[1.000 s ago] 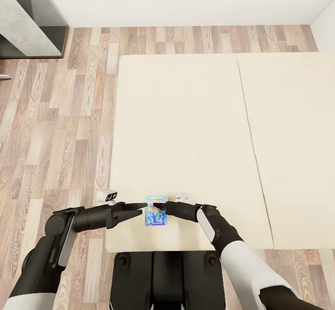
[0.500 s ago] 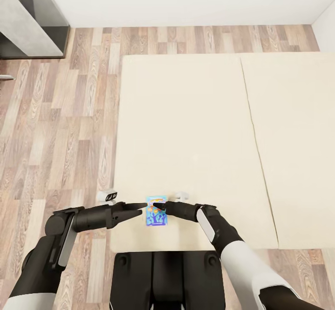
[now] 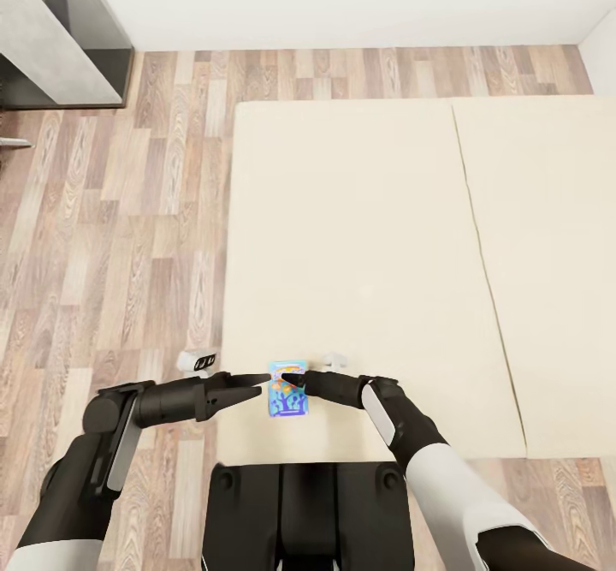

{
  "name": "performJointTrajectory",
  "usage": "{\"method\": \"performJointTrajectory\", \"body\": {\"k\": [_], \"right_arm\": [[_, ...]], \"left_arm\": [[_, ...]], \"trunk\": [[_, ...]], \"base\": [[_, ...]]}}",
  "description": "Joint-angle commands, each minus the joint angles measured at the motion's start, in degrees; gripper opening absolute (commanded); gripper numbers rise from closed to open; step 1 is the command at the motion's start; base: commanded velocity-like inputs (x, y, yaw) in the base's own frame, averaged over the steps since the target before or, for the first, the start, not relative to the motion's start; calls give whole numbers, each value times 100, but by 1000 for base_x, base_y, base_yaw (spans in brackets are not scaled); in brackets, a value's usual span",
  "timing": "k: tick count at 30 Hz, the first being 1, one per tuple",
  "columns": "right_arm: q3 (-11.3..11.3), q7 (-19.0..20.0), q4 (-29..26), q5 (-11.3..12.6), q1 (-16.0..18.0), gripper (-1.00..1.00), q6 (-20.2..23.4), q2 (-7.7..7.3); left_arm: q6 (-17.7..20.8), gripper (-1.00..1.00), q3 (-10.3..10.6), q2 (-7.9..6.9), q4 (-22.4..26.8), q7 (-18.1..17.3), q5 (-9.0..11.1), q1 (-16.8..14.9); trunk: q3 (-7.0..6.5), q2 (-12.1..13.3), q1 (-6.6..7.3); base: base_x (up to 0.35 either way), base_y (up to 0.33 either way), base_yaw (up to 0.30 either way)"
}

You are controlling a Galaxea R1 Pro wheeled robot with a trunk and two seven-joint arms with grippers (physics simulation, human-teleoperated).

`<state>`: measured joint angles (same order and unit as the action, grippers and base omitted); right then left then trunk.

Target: Put all the toys in the child's room - the three board games (two on the bed and one on the table), the two jigsaw puzzles on the table, and the tennis ball on the table - inside the toy box on the table in the child's room.

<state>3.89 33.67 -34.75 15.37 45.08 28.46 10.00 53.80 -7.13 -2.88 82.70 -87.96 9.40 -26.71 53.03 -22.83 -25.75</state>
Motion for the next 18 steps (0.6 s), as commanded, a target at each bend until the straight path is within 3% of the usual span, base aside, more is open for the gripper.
{"method": "performJointTrajectory", "body": {"k": [1, 18], "right_arm": [[3, -9, -6, 44, 1, 100, 46, 0], [0, -9, -6, 45, 1, 100, 48, 0]], "left_arm": [[61, 100, 1, -2, 1, -20, 1, -1], [61, 100, 1, -2, 1, -20, 1, -1]], "trunk": [[6, -9, -3], [6, -9, -3]], "base": [[0, 142, 0], [0, 142, 0]]}}
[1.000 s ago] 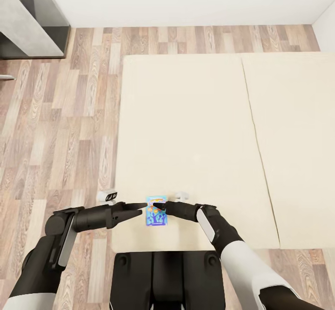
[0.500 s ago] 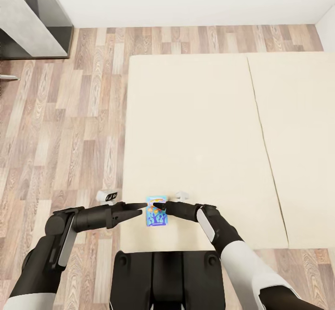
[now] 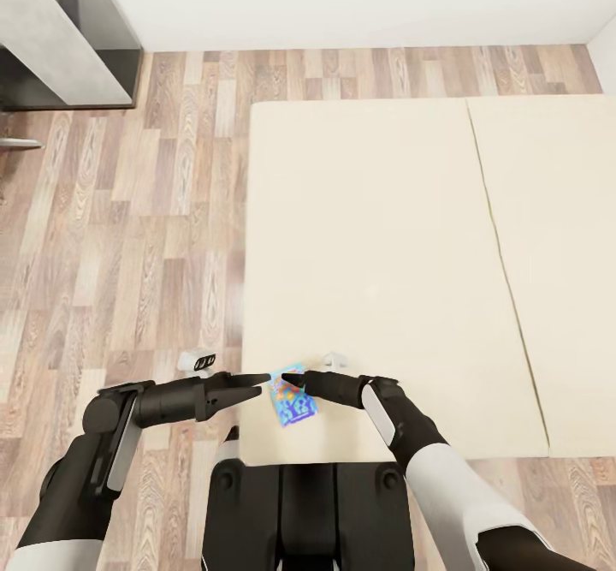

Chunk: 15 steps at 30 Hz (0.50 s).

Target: Put all the toys in the child's room - the three board games (two on the bed and one on the table), the two jigsaw puzzles on the table, and the tennis ball on the table - inside the toy box on the table in the child's room.

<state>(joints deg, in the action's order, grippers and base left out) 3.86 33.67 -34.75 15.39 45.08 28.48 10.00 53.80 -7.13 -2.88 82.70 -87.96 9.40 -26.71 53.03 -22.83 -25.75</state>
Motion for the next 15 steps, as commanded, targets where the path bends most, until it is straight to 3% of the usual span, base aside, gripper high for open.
{"method": "performJointTrajectory", "body": {"k": [1, 9, 15], "right_arm": [[2, -9, -6, 43, 1, 100, 48, 0], [6, -9, -6, 43, 1, 100, 49, 0], [9, -9, -6, 43, 1, 100, 45, 0]], "left_arm": [[61, 100, 1, -2, 1, -20, 1, -1], [61, 100, 1, -2, 1, -20, 1, -1], [61, 100, 1, -2, 1, -20, 1, -1]], "trunk": [[6, -9, -3], [6, -9, -3], [6, -9, -3]], "base": [[0, 139, 0], [0, 127, 0], [0, 36, 0]]}}
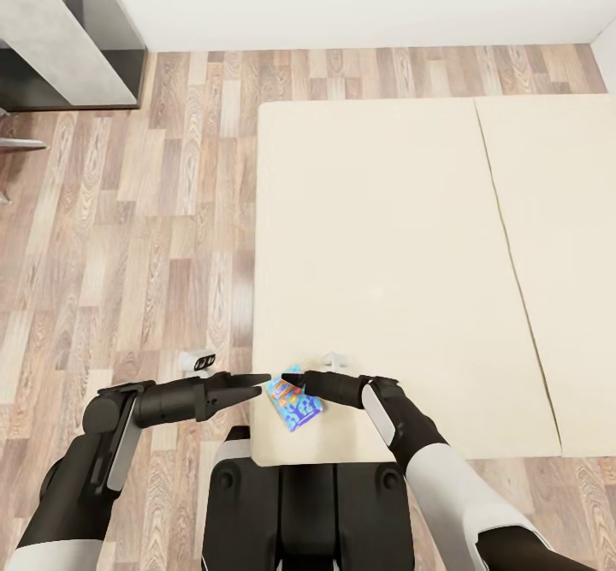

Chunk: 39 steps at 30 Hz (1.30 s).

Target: Put all the toys in the child's room - the three board games (two on the bed and one on the table), the two jigsaw puzzles on the table, and the tennis ball on the table - inside the toy box on the table in the child's room.

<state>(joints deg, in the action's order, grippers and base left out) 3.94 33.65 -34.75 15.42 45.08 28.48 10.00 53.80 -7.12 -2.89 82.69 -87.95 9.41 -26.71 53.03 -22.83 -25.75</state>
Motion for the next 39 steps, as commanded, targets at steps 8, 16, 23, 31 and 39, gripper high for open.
{"method": "performJointTrajectory", "body": {"k": [8, 16, 23, 31, 39], "right_arm": [[2, -8, -6, 40, 1, 100, 44, 0], [0, -8, -6, 40, 1, 100, 33, 0], [-5, -8, -6, 41, 1, 100, 31, 0], [-5, -8, -6, 47, 1, 100, 48, 0], [-7, -3, -10, 74, -7, 100, 39, 0]], "left_arm": [[61, 100, 0, -2, 1, -20, 0, -1], [61, 100, 0, -2, 1, -20, 0, -1], [61, 100, 0, -2, 1, -20, 0, -1], [61, 100, 0, -2, 1, -20, 0, -1], [61, 100, 0, -2, 1, -20, 0, -1]], "trunk": [[6, -9, -3], [6, -9, -3], [6, -9, -3], [6, -9, -3], [6, -9, -3]], "base": [[0, 2, 0], [0, 28, 0], [0, 64, 0], [0, 5, 0], [0, 50, 0]]}}
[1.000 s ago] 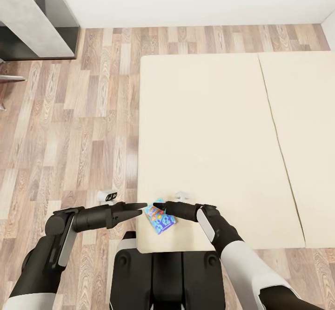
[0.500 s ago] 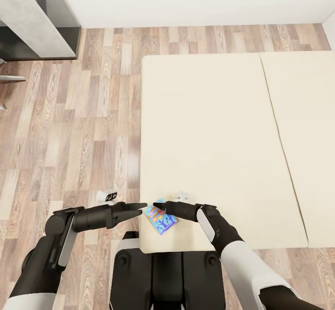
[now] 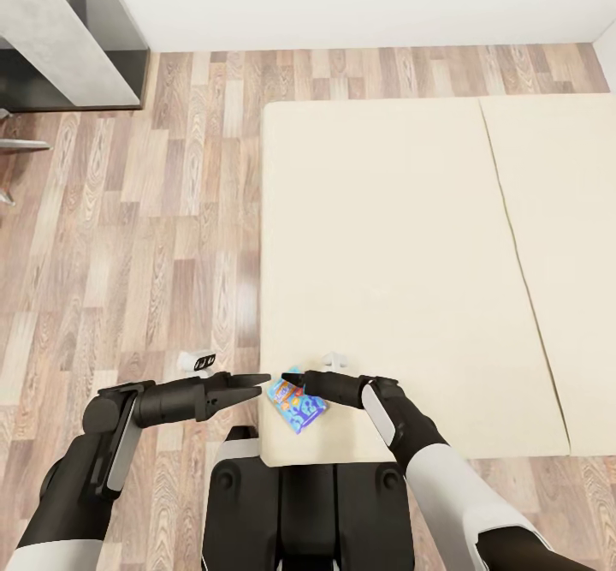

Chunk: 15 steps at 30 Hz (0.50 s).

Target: Put all the toys in the child's room - the three board games (two on the bed and one on the table), the two jigsaw puzzles on the table, and the tennis ball on the table - inside the toy box on the table in the child's room.

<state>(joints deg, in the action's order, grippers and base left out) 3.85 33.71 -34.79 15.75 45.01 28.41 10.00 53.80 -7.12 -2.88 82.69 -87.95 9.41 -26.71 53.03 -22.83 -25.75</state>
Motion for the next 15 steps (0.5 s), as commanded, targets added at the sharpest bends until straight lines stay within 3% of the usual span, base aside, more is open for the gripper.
{"method": "performJointTrajectory", "body": {"k": [1, 15], "right_arm": [[2, -6, -7, 43, 0, 100, 45, 0], [-4, 4, -36, 57, -10, 100, 38, 0]], "left_arm": [[61, 100, 1, -2, 1, -20, 0, -1], [61, 100, 1, -2, 1, -20, 0, -1]], "trunk": [[6, -9, -3], [6, -9, -3]], "base": [[0, 26, 0], [0, 3, 0]]}}
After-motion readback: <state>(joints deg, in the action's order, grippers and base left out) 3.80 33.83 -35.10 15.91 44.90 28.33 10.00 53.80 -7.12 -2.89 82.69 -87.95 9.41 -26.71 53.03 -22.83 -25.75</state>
